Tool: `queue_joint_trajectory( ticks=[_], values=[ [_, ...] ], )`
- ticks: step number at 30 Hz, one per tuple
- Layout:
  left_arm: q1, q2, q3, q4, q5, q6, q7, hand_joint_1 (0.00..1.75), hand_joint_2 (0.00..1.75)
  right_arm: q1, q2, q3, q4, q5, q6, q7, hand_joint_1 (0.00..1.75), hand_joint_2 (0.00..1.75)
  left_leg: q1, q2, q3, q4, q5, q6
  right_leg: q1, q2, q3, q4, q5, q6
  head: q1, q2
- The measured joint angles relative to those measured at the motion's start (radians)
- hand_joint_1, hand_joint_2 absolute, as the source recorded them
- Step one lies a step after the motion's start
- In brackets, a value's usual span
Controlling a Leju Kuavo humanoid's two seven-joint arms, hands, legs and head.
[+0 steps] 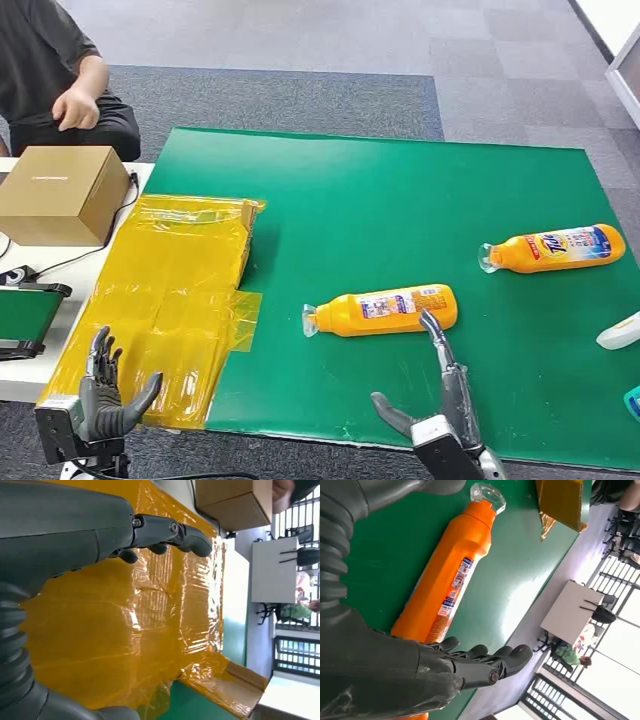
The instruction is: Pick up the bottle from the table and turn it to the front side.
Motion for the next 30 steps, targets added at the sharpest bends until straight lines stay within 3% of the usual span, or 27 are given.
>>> queue_joint_trajectory(
  ticks=[8,14,21,30],
  values=[
    [0.012,0.001,0.003,-0.049,0.023,0.002,-0.003,0.0,1.75,-0.007,0.008,0.006,-0.003,0.02,-0.009,0.015,0.0,1.75,0.0,0.0,0.0,0.0,0.0,0.0,0.0,0.0,0.0,0.0,0.0,0.0,0.0,0.0],
    [0.005,0.011,0.004,-0.057,0.021,-0.018,-0.003,0.0,1.75,-0.057,0.003,0.0,0.004,0.152,0.044,0.129,0.0,1.75,0.0,0.0,0.0,0.0,0.0,0.0,0.0,0.0,0.0,0.0,0.0,0.0,0.0,0.0],
    [-0.046,0.038,-0.015,-0.044,0.024,-0.026,-0.003,0.0,1.75,-0.251,-0.04,-0.046,0.127,0.276,0.179,0.261,0.0,1.75,0.0,0.0,0.0,0.0,0.004,0.0,0.0,0.0,0.0,0.0,0.004,0.0,0.0,0.0],
    [-0.083,0.072,-0.068,-0.024,0.054,0.013,-0.003,0.0,1.75,-0.52,-0.098,-0.049,0.411,0.444,0.324,0.421,0.0,1.75,0.0,0.0,0.0,0.0,0.006,0.0,0.0,0.0,-0.001,0.0,0.007,0.001,0.0,0.0]
  ],
)
